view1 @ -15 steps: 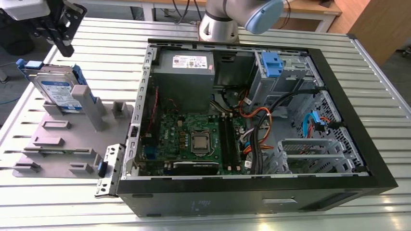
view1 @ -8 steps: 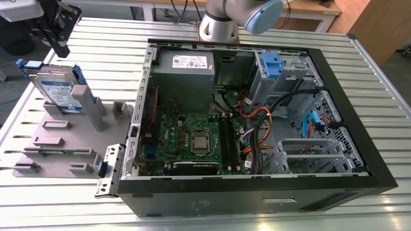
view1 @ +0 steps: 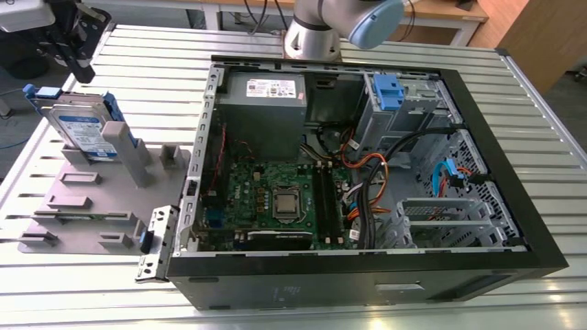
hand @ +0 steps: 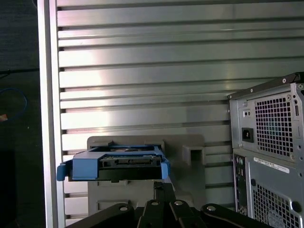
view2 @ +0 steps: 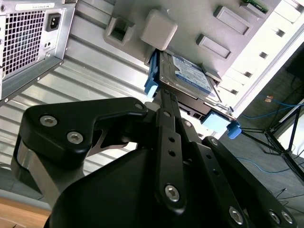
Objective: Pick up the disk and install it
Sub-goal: 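Reach for the disk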
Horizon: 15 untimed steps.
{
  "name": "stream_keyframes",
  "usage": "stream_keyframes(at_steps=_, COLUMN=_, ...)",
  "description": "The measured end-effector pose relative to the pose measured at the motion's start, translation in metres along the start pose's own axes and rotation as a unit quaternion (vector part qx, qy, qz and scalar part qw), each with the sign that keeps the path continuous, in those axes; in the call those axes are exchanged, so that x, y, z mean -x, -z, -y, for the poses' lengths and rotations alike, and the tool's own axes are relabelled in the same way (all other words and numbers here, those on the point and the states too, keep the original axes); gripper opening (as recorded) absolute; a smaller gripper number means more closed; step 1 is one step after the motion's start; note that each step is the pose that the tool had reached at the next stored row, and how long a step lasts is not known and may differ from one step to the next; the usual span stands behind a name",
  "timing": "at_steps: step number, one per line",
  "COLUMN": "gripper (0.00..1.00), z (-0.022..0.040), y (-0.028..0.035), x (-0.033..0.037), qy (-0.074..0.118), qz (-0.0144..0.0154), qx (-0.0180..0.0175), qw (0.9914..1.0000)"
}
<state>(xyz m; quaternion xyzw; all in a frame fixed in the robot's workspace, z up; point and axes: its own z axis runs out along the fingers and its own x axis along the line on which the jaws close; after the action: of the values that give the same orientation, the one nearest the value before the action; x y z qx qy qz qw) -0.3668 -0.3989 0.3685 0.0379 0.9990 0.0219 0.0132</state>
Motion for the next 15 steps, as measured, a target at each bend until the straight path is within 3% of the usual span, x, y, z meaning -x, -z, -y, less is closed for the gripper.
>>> stream_keyframes(at_steps=15, gripper=0.11, z=0.0006, y=-0.0007, x=-0.0069, qy=0.0, qz=0.0, qx=0.0, qw=1.0)
